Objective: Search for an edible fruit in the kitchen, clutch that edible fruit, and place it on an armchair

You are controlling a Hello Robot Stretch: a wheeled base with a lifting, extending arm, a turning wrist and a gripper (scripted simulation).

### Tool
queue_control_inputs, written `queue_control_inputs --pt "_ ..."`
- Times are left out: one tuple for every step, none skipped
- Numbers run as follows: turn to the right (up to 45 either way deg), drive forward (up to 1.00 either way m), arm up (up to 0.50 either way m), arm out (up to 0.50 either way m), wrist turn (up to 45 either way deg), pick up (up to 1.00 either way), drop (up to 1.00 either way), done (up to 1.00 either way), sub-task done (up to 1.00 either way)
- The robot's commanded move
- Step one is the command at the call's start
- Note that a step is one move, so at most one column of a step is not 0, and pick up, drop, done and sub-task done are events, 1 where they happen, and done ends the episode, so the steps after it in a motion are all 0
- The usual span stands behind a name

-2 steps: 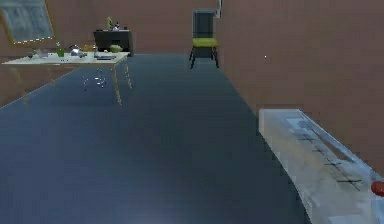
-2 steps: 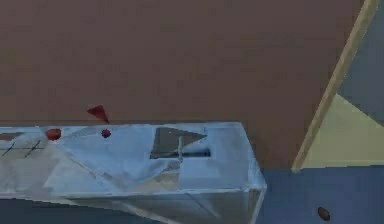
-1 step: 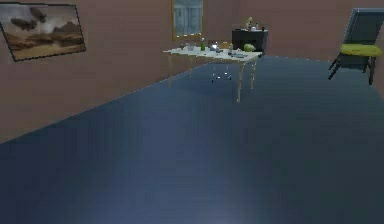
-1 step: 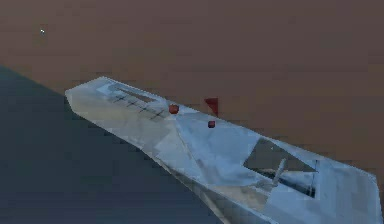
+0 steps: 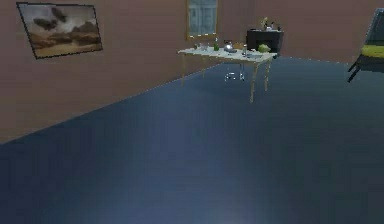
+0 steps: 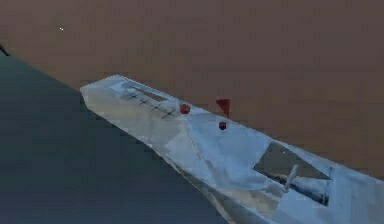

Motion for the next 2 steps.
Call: queue_control_inputs --pt "45.0 0.00 0.00 0.00 0.0 0.00 0.00 0.00 0.00" --pt "12.0 0.00 0.00 0.00 0.0 0.00 0.00 0.00 0.00"
